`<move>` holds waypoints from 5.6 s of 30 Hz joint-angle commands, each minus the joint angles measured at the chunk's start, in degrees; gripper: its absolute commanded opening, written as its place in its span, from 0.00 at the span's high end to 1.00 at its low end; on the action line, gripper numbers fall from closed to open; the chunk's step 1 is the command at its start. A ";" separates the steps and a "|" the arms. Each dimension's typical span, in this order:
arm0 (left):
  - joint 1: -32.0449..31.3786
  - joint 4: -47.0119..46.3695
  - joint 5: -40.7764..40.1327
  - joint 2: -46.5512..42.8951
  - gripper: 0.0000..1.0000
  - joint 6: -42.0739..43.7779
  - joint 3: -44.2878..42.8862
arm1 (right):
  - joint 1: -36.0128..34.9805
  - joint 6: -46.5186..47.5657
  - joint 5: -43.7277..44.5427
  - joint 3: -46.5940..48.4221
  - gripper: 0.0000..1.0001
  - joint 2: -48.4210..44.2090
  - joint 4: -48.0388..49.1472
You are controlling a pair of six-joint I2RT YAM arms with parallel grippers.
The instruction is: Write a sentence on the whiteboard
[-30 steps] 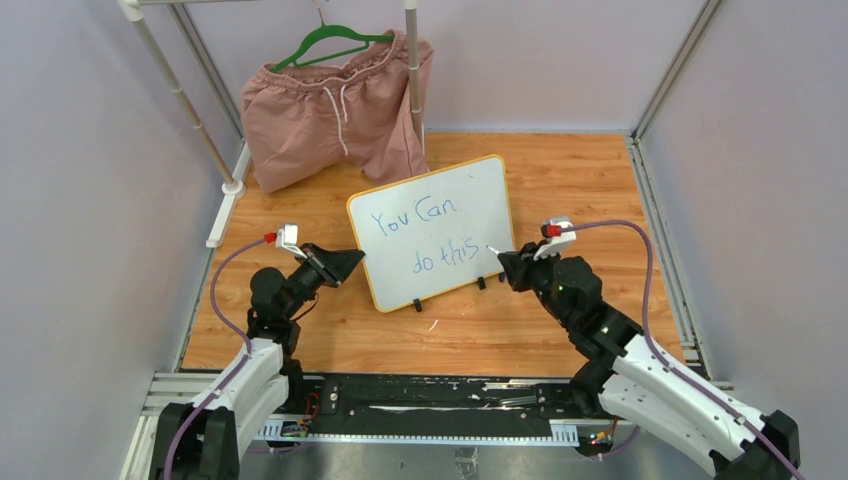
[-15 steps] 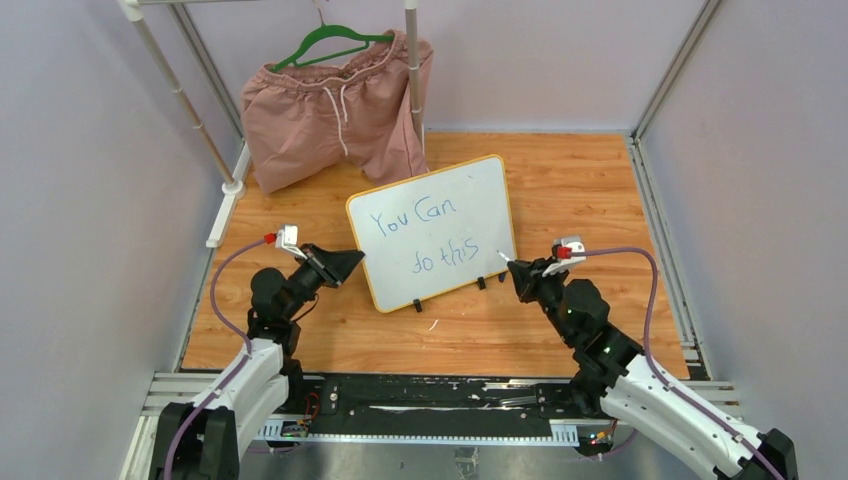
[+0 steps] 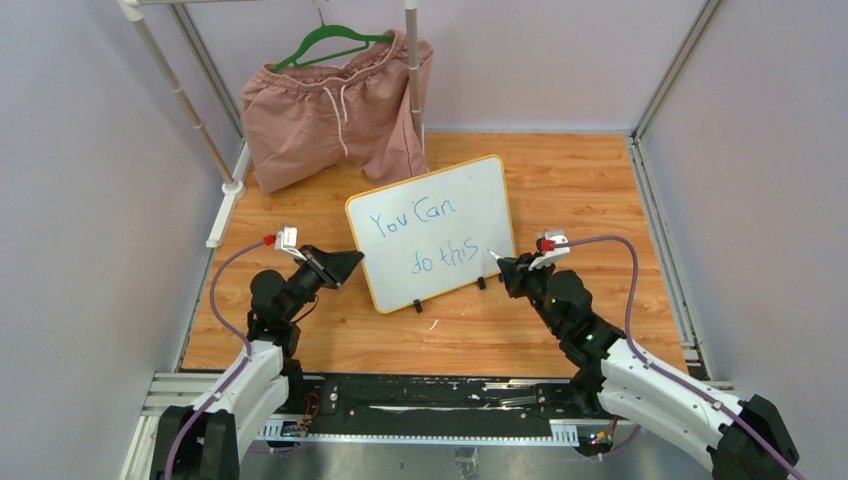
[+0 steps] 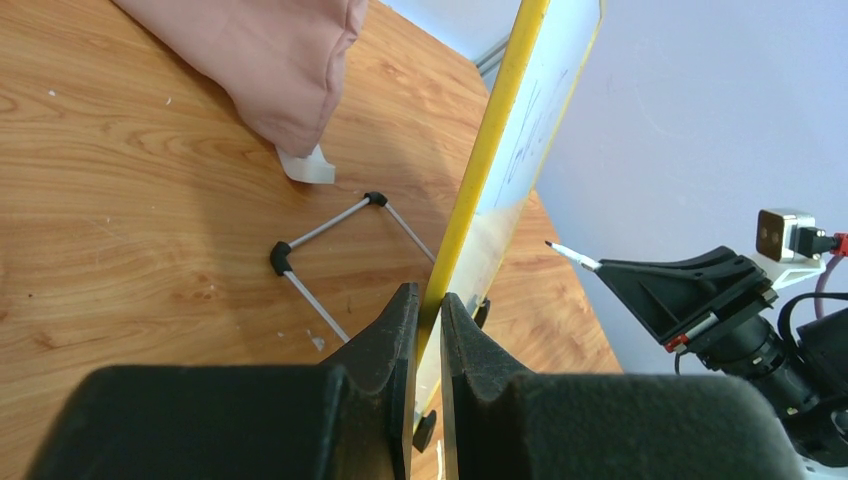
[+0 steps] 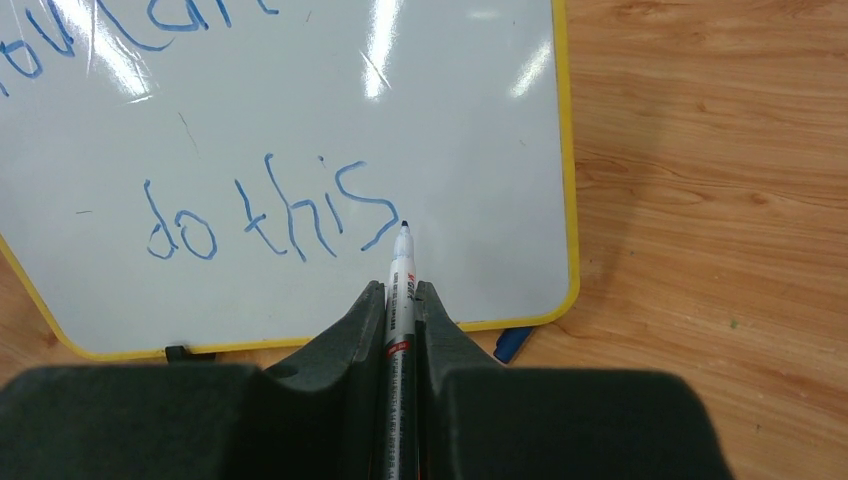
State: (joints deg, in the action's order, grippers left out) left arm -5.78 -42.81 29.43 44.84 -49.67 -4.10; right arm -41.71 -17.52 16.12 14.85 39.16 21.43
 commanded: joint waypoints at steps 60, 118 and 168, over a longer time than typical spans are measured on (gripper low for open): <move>-0.37 -2.46 0.20 -0.76 1.00 0.01 0.48 | 7.06 -7.74 -5.75 0.33 1.00 12.51 8.46; -0.38 -2.46 0.03 -1.17 1.00 -0.10 0.49 | 7.87 -8.08 -7.28 1.69 1.00 7.73 2.96; -0.39 27.08 -7.55 -12.63 0.39 6.64 -6.42 | 7.80 -0.96 -21.75 11.70 1.00 -18.66 -29.03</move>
State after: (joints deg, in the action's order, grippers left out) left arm -5.82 -24.36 24.75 33.08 -45.58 -7.49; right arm -34.59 -19.66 -4.97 24.01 21.34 -6.63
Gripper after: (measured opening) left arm 0.591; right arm 0.150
